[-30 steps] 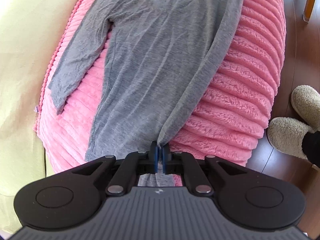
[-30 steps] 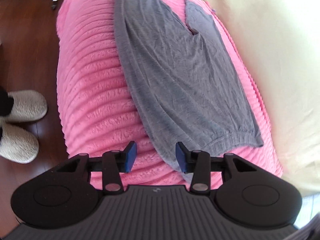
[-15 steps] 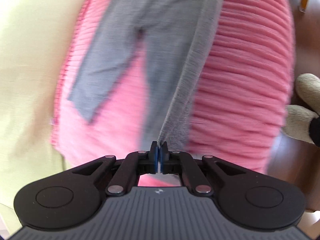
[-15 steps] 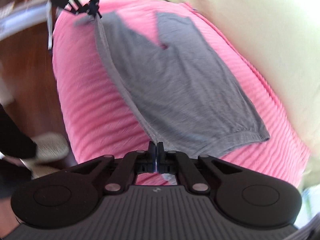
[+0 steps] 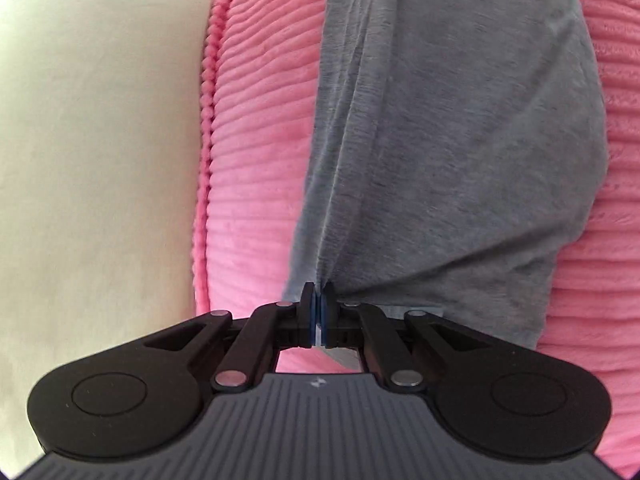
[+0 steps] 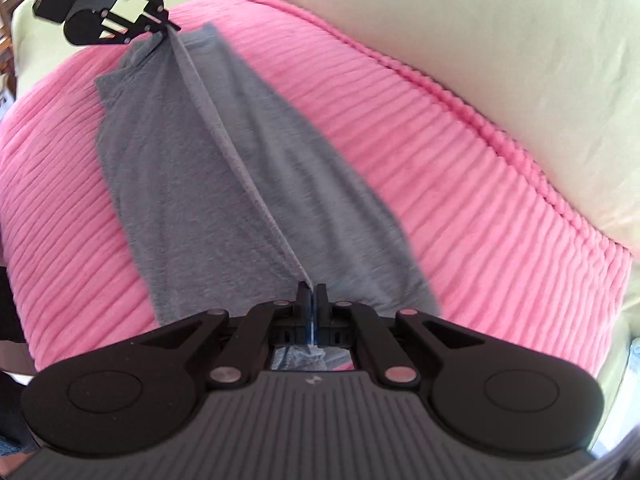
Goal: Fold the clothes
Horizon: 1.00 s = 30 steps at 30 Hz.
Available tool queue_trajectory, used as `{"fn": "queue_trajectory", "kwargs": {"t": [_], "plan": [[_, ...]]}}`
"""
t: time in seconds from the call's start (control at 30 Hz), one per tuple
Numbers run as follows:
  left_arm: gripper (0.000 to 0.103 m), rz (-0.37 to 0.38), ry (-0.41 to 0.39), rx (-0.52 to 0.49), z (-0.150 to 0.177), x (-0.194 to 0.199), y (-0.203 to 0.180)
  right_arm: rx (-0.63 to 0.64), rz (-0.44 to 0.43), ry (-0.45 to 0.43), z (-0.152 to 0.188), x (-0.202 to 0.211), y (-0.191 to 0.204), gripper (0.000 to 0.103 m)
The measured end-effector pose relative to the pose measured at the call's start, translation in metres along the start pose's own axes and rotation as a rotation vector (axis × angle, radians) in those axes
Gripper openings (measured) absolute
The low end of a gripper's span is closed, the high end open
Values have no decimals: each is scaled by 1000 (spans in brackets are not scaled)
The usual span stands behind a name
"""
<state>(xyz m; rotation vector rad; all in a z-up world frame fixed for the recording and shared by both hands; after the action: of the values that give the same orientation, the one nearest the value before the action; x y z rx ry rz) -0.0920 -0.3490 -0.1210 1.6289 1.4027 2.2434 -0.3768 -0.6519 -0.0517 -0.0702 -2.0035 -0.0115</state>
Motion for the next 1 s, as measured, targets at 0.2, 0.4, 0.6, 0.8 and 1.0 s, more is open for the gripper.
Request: {"fn": "queue_trajectory", "kwargs": {"t": [0.2, 0.4, 0.6, 0.8, 1.0], "plan": [[0, 32, -2, -33, 4, -30, 22, -33, 19, 26, -5, -7, -29, 0], [0, 88, 11, -76, -5, -66, 28, -37, 4, 69, -7, -30, -48, 0], [2, 163, 13, -149, -3, -80, 22, -41, -5, 130, -8, -47, -65, 4], [26, 246, 23, -122, 20, -65, 56, -132, 130, 109, -1, -26, -88, 43], [33, 237, 68, -20, 37, -48, 79, -235, 222, 16, 10, 20, -69, 35]]}}
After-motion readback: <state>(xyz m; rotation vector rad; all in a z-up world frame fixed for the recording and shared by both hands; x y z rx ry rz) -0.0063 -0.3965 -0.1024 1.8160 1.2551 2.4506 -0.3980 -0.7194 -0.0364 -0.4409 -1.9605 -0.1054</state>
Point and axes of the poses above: each gripper's, at about its wrist camera, not at the fingertips, and x roughly against the way its jaws point, y to its left, z to its underside, the point moved 9 cm from there along -x, roughly the way its jaws point, and after that the axes turned 6 degrees about -z, right-handed, at the moved point
